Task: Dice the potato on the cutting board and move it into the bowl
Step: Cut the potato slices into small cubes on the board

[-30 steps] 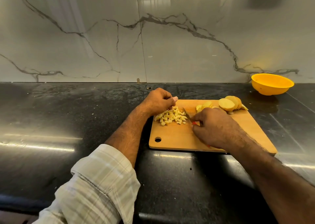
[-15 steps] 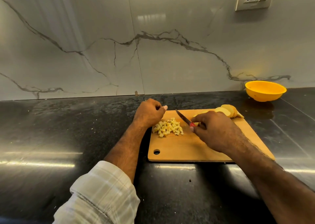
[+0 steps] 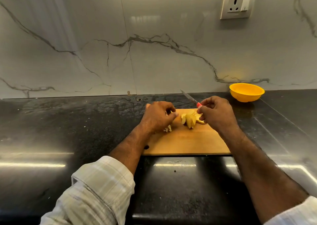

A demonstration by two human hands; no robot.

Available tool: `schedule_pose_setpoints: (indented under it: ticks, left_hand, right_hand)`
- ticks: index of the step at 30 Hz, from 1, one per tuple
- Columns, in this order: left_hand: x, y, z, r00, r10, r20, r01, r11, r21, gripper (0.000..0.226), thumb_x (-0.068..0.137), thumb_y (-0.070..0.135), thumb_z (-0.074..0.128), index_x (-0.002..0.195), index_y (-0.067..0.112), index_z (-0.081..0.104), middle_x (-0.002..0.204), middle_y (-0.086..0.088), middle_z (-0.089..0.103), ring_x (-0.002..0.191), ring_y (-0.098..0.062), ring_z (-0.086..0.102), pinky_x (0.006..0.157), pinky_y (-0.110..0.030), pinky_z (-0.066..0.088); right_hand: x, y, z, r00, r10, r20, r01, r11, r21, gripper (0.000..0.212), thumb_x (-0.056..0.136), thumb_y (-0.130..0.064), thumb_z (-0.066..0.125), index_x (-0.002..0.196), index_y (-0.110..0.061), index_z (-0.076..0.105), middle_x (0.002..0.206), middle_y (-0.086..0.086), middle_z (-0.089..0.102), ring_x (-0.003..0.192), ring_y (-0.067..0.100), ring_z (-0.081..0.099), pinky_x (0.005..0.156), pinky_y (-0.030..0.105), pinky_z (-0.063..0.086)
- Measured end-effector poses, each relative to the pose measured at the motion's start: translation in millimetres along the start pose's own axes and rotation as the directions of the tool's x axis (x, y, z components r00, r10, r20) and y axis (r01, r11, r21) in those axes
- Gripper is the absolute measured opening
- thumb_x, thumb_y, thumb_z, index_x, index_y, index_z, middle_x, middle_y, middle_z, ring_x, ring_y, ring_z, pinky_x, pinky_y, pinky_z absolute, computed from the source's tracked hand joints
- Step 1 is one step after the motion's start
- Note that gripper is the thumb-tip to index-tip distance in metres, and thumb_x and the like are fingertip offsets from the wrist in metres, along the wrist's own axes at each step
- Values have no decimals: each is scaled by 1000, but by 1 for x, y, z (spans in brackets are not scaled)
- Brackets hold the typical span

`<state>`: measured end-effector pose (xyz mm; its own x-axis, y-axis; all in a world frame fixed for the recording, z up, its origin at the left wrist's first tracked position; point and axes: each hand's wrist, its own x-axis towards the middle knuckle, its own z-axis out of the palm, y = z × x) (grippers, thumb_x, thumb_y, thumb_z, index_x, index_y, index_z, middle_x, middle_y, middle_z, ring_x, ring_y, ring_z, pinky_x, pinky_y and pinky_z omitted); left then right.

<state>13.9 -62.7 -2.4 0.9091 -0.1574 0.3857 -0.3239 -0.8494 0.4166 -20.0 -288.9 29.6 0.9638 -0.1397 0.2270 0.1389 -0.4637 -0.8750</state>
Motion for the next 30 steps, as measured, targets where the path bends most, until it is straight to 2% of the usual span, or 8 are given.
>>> schedule_pose_setpoints:
  ticks: [2,6,10,12,16,20,24,30]
  left_hand:
    - [0,17,8,992,28,123,-36,997,63,41,86,66,69,115,38,71,100,21,67,99,-4,61,105,-54,37]
    - [2,33,12,974,1,228,-30,992,123,40,86,61,75,121,42,67,106,21,68,106,-5,60,111,-59,28]
    - [-1,25,7,979,-44,199,42,999,14,26,84,50,82,105,37,73,97,19,71,99,-5,64,110,-53,31]
    - [-1,20,3,982,-51,181,62,996,-57,25,81,44,86,101,36,74,93,19,71,95,-3,66,110,-55,41]
    - [-3,4,-19,990,-91,112,108,982,-155,30,82,15,86,106,27,75,99,12,72,93,-4,68,90,-41,62]
    - [-2,-21,-36,982,-186,-24,176,961,-213,35,76,1,87,98,27,77,93,8,74,87,-5,72,80,-35,65]
    - [-1,-21,-33,983,-184,-4,176,948,-265,34,78,3,89,101,26,79,94,9,76,88,-4,73,83,-30,65]
    - [-2,-4,-24,978,-126,164,183,896,-405,29,88,5,81,113,21,79,106,5,76,102,-8,71,94,-31,61]
  right_hand:
    - [1,2,-5,1000,27,-7,-26,999,41,14,97,-14,68,109,-20,66,91,2,76,71,14,72,52,27,57]
    - [-2,7,-1,999,27,-40,-29,999,-45,16,94,-17,69,108,-23,65,93,1,74,75,14,72,62,38,62]
    - [-2,4,0,999,26,-23,-27,998,-59,17,95,-19,70,110,-25,64,101,2,73,78,13,72,61,35,64]
    - [-5,0,-1,1000,16,11,-15,997,-80,19,96,-21,70,113,-26,65,101,2,74,78,13,73,59,33,63]
    - [-21,-14,1,976,15,219,30,979,-200,18,98,-23,67,115,-29,65,98,-1,72,63,14,73,52,26,57]
    - [-45,-29,13,951,-8,309,170,848,-502,24,94,-37,68,117,-30,65,109,-3,67,86,16,69,76,40,64]
    - [-55,-36,15,913,71,402,254,673,-694,37,90,-39,69,125,-28,61,122,-1,65,105,20,62,89,42,60]
    - [-51,-41,10,911,158,382,203,634,-746,38,93,-34,70,128,-27,59,117,0,63,100,19,63,87,41,62]
